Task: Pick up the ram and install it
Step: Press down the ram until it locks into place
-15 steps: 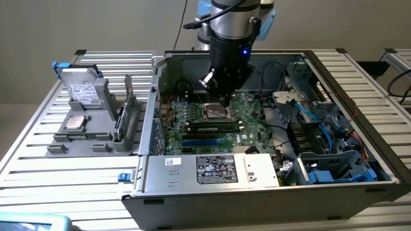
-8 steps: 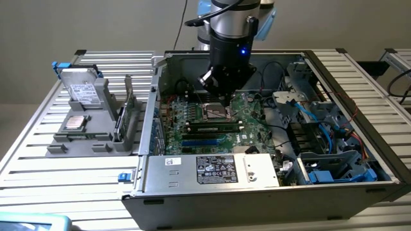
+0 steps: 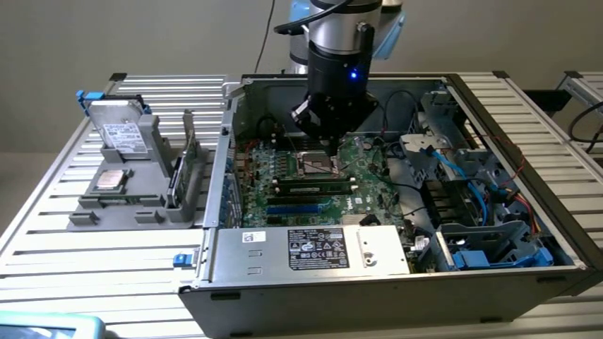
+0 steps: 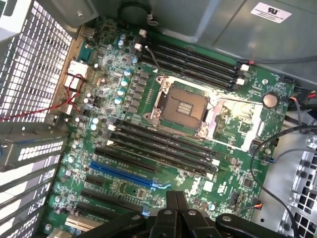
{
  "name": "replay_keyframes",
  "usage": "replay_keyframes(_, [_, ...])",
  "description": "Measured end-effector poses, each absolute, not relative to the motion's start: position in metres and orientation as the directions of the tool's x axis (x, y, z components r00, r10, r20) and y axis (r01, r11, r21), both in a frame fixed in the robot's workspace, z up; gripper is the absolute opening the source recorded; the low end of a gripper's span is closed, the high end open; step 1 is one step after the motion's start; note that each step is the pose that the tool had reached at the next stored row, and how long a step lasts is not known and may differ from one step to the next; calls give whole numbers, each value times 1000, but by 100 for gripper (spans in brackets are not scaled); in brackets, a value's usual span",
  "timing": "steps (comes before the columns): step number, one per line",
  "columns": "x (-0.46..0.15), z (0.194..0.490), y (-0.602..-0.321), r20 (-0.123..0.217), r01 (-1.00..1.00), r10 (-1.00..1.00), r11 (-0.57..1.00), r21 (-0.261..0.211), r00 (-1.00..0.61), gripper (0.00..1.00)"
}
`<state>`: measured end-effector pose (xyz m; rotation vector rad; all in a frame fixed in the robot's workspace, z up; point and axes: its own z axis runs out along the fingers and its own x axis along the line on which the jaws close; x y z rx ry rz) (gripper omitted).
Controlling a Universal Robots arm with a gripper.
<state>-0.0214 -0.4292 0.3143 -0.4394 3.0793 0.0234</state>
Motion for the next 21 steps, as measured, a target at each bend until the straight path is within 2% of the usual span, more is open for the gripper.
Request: replay_keyframes(21, [-21,320,-429,-33,30,31,999,10,-999,11])
